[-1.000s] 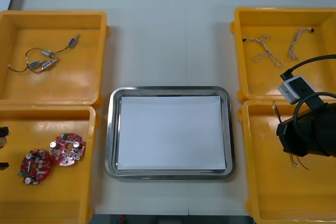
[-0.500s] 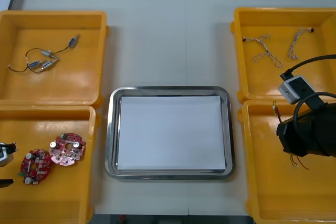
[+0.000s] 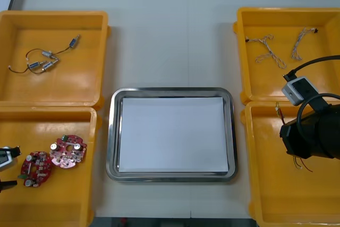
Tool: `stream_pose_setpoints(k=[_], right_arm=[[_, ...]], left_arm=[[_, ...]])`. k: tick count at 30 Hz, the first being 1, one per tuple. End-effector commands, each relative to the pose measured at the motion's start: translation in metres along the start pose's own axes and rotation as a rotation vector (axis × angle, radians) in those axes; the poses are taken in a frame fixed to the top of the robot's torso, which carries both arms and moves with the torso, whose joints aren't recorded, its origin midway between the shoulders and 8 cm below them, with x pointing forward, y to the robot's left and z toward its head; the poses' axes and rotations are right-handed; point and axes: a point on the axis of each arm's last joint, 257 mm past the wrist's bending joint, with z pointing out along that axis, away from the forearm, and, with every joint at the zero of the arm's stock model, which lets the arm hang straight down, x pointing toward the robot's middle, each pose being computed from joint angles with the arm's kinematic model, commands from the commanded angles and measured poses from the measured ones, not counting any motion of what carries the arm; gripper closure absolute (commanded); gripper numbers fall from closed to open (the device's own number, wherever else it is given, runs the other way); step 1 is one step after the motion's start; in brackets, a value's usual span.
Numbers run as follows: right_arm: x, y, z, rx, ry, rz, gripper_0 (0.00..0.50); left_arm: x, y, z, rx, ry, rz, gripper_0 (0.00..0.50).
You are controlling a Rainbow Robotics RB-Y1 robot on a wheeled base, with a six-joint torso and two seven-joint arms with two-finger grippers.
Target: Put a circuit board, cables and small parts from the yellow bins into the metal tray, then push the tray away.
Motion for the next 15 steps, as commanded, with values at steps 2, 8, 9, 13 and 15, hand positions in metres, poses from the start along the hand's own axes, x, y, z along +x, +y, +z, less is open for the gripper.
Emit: stream_pose_setpoints(k=[2,8,9,13,15], right_arm=[[-0.0022,-0.0011,-0.0070,0.027,-0.011,0.008,0.500],[-0.0022,-0.0011,-0.0070,0.027,-0.011,0.008,0.500],[-0.0022,-0.0011,-0.0070,0.027,-0.011,0.008,0.500],[-0.0022,-0.0011,-0.0070,0.027,-0.011,0.008,0.500],[-0.0022,-0.0011,-0.0070,0.027,-0.011,0.008,0.500]], left_arm=[[0.0222,-0.0175,0.0008,0.034,0.053,0.000,0.000],[0.0247,-0.0212,0.0026,0.035,0.056,-0.002,0.000],[0.0248,-0.0211,0.0031,0.033,0.055,-0.002,0.000],[0.0225,-0.0200,0.0040,0.028,0.051,-0.001,0.000],[0.0214,-0.0197,0.0041,0.028,0.048,-0.002,0.000]])
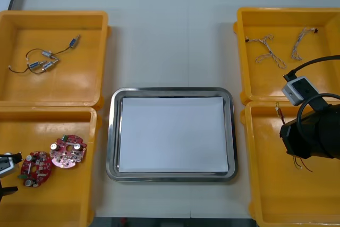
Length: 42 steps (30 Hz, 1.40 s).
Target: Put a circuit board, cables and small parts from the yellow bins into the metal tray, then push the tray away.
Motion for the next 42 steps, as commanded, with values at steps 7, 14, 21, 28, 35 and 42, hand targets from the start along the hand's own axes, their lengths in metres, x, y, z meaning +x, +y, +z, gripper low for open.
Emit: stream_pose_setpoints(k=[7,14,21,28,35,42], right_arm=[[-0.002,-0.001,-0.007,0.027,-0.011,0.008,0.500],[-0.002,-0.001,-0.007,0.027,-0.011,0.008,0.500],[-0.002,-0.001,-0.007,0.027,-0.011,0.008,0.500],[-0.002,-0.001,-0.007,0.027,-0.011,0.008,0.500],[-0.002,-0.001,-0.007,0.027,-0.011,0.008,0.500],[-0.002,-0.001,-0.007,0.027,-0.011,0.008,0.500]], left_arm=[[0.007,-0.007,0.001,0.013,0.027,0.015,0.000],[-0.003,-0.011,0.009,0.023,0.010,0.029,0.000],[-0.010,-0.009,0.012,0.018,-0.003,0.034,0.000],[-0.019,0.001,0.011,0.002,-0.017,0.046,0.000],[-0.023,0.005,0.010,-0.006,-0.026,0.046,0.005],[-0.019,0.004,0.012,-0.007,-0.016,0.044,0.072]])
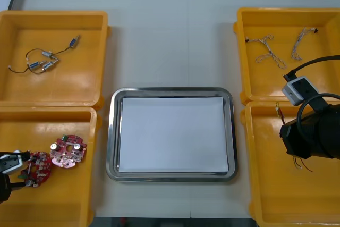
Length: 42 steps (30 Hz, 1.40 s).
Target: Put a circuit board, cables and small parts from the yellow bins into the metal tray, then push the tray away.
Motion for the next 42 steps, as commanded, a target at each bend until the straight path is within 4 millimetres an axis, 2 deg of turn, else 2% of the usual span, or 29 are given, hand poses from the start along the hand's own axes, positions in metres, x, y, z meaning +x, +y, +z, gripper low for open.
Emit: stream_pose_setpoints(k=[1,4,9,11,13,17,20,22,23,34,42], right_arm=[[-0.002,-0.001,-0.007,0.026,-0.011,0.008,0.500],[-0.002,-0.001,-0.007,0.026,-0.011,0.008,0.500],[-0.002,-0.001,-0.007,0.026,-0.011,0.008,0.500],[-0.002,-0.001,-0.007,0.026,-0.011,0.008,0.500],[-0.002,-0.001,-0.007,0.026,-0.011,0.008,0.500],[-0.002,-0.001,-0.007,0.026,-0.011,0.008,0.500],[-0.002,-0.001,-0.007,0.026,-0.011,0.008,0.500],[-0.002,-0.001,-0.007,0.026,-0.011,0.008,0.500],[-0.002,-0.001,-0.007,0.026,-0.011,0.008,0.500],[-0.002,-0.001,-0.007,0.026,-0.011,0.008,0.500],[-0.002,-0.001,-0.007,0.026,-0.011,0.008,0.500]], left_arm=[[-0.003,0.003,0.002,-0.011,0.001,0.007,0.081],[-0.002,0.003,0.003,-0.016,0.004,0.009,0.115],[-0.001,0.001,0.006,-0.018,0.008,0.011,0.256],[-0.001,0.002,0.006,-0.022,0.012,0.016,0.283],[0.000,0.002,0.006,-0.021,0.014,0.016,0.288],[0.000,0.001,0.006,-0.018,0.011,0.013,0.346],[-0.001,0.000,0.006,-0.016,0.009,0.012,0.432],[-0.002,-0.001,0.007,-0.013,0.006,0.010,0.453],[-0.003,-0.001,0.007,-0.011,0.003,0.008,0.498],[-0.005,-0.003,0.006,-0.003,-0.014,-0.014,0.500],[-0.005,0.007,-0.012,0.008,-0.024,-0.047,0.500]])
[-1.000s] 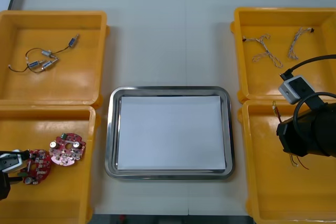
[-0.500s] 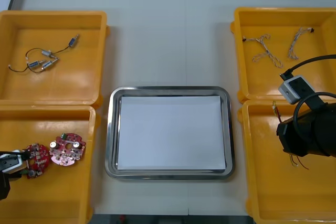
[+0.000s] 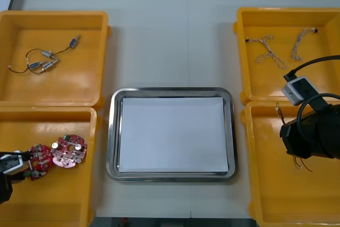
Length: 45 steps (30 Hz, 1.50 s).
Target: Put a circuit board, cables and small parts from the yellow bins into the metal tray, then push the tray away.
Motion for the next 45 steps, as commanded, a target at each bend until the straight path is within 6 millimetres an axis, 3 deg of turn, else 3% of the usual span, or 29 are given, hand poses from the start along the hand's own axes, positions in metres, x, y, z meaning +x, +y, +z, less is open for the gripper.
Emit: stream_pose_setpoints(k=[1,14,33,45], right_arm=[[-0.002,-0.001,-0.007,0.026,-0.011,0.008,0.500],[-0.002,-0.001,-0.007,0.026,-0.011,0.008,0.500],[-0.002,-0.001,-0.007,0.026,-0.011,0.008,0.500],[-0.002,-0.001,-0.007,0.026,-0.011,0.008,0.500]], left_arm=[[-0.002,0.012,-0.017,0.000,-0.011,-0.040,0.500],[0.003,0.033,-0.062,-0.006,-0.007,-0.076,0.500],[-0.043,0.064,-0.095,-0.046,-0.043,0.007,0.500],[-0.071,0.076,-0.123,-0.070,-0.037,-0.236,0.500]])
